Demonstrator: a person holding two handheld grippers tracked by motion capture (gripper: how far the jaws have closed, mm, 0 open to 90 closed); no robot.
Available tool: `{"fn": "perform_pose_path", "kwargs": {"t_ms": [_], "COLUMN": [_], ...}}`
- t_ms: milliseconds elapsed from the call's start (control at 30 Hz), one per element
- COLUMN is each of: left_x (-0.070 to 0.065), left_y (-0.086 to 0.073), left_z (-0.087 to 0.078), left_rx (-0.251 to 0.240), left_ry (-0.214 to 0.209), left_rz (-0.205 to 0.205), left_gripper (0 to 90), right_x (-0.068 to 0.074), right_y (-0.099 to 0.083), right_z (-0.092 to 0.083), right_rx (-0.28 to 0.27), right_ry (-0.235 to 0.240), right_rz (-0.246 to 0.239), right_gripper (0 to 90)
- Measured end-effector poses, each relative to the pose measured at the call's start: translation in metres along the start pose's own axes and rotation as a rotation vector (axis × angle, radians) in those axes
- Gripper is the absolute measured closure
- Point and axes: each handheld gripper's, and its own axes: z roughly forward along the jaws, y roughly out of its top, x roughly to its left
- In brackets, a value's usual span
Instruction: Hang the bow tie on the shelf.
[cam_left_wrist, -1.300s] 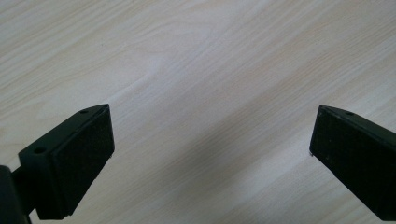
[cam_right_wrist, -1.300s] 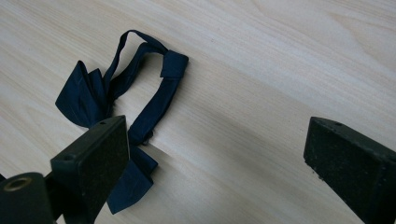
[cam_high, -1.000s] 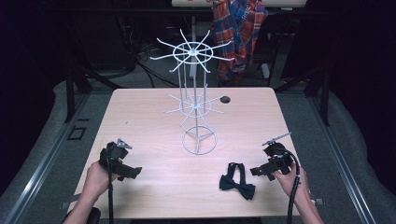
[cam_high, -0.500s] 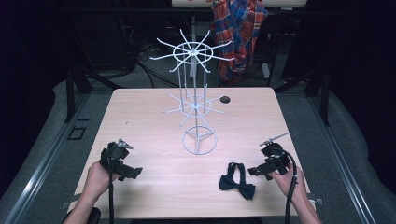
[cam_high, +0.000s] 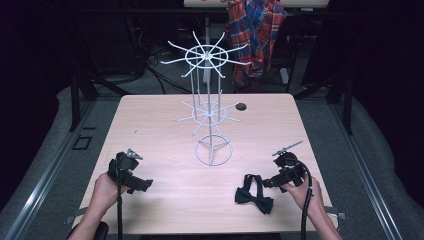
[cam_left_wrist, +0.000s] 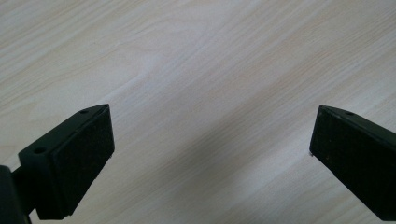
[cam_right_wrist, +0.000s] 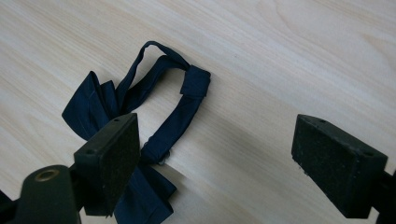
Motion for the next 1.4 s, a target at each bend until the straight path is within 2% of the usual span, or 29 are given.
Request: {"fn": "perform_pose_path", "kwargs": {"t_ms": [33, 100, 167, 233, 267, 300, 333, 367, 400, 433, 467, 500, 533, 700, 733, 767, 800, 900, 933, 1000, 1033, 1067, 1233, 1400], "left_x": [0.0, 0.0, 0.0, -0.001, -0.002, -0.003, -0.003, -0.003, -0.003, -0.003, -0.002, -0.002, -0.002, -0.002, -0.002, -0.002, -0.002, -0.002, -0.002, -0.002, -0.002, -0.002, -0.003, -0.003], "left_y": [0.0, 0.001, 0.002, 0.003, 0.004, 0.004, 0.004, 0.004, 0.004, 0.004, 0.004, 0.004, 0.004, 0.004, 0.004, 0.004, 0.004, 0.004, 0.004, 0.004, 0.004, 0.004, 0.004, 0.004], "left_z": [0.0, 0.001, 0.001, 0.004, 0.004, 0.004, 0.004, 0.004, 0.004, 0.004, 0.005, 0.005, 0.004, 0.003, 0.003, 0.003, 0.003, 0.004, 0.004, 0.005, 0.005, 0.005, 0.003, 0.003], "left_rx": [-0.002, -0.002, 0.001, 0.016, 0.021, 0.021, 0.022, 0.022, 0.022, 0.022, 0.024, 0.024, 0.024, 0.021, 0.021, 0.022, 0.022, 0.024, 0.028, 0.032, 0.036, 0.039, 0.031, 0.026], "left_ry": [0.001, -0.002, -0.002, -0.006, -0.005, -0.003, -0.002, -0.002, -0.001, -0.001, -0.001, 0.0, 0.0, 0.002, 0.003, 0.003, 0.002, 0.0, 0.0, 0.0, 0.002, 0.005, 0.009, 0.011], "left_rz": [-0.002, -0.004, -0.003, 0.006, 0.011, 0.016, 0.017, 0.018, 0.018, 0.018, 0.014, 0.014, 0.013, 0.018, 0.018, 0.019, 0.019, 0.017, 0.017, 0.019, 0.017, 0.019, 0.018, 0.018], "left_gripper": [0.0, 0.0, 0.0, 0.0, 0.0, 0.0, 0.0, 0.0, 0.0, 0.0, 0.0, 0.0, 0.0, 0.0, 0.0, 0.0, 0.0, 0.0, 0.0, 0.0, 0.0, 0.0, 0.0, 0.0], "right_x": [0.002, 0.006, 0.007, 0.008, 0.007, 0.007, 0.007, 0.005, 0.004, 0.004, 0.003, 0.004, 0.003, 0.009, 0.01, 0.01, 0.013, 0.016, 0.016, 0.018, 0.017, 0.018, 0.021, 0.023], "right_y": [0.002, 0.01, 0.012, 0.018, 0.02, 0.021, 0.024, 0.026, 0.027, 0.027, 0.029, 0.029, 0.029, 0.03, 0.031, 0.031, 0.032, 0.032, 0.032, 0.033, 0.032, 0.032, 0.032, 0.032], "right_z": [0.0, 0.007, 0.008, 0.015, 0.016, 0.018, 0.019, 0.02, 0.02, 0.02, 0.021, 0.022, 0.023, 0.029, 0.03, 0.032, 0.033, 0.036, 0.037, 0.038, 0.04, 0.041, 0.043, 0.047], "right_rx": [0.018, 0.019, 0.04, 0.068, 0.077, 0.079, 0.104, 0.099, 0.116, 0.116, 0.124, 0.115, 0.126, 0.112, 0.119, 0.109, 0.134, 0.133, 0.139, 0.179, 0.147, 0.149, 0.16, 0.166], "right_ry": [-0.011, -0.007, -0.009, -0.01, -0.025, -0.029, -0.014, -0.019, -0.008, -0.008, -0.008, -0.029, -0.017, 0.017, 0.005, 0.001, -0.012, -0.01, -0.032, -0.022, -0.037, -0.046, -0.067, -0.066], "right_rz": [-0.018, -0.042, -0.05, -0.069, -0.083, -0.079, -0.055, -0.067, -0.05, -0.05, -0.046, -0.048, -0.052, -0.039, -0.041, -0.061, -0.057, -0.047, -0.062, -0.042, -0.069, -0.077, -0.085, -0.088], "right_gripper": [15.6, 17.7, 18.2, 24.6, 27.2, 30.8, 34.7, 36.8, 41.1, 41.1, 45.8, 48.0, 49.5, 55.2, 55.9, 56.8, 57.0, 58.2, 59.0, 61.5, 62.2, 63.1, 67.4, 72.5]}}
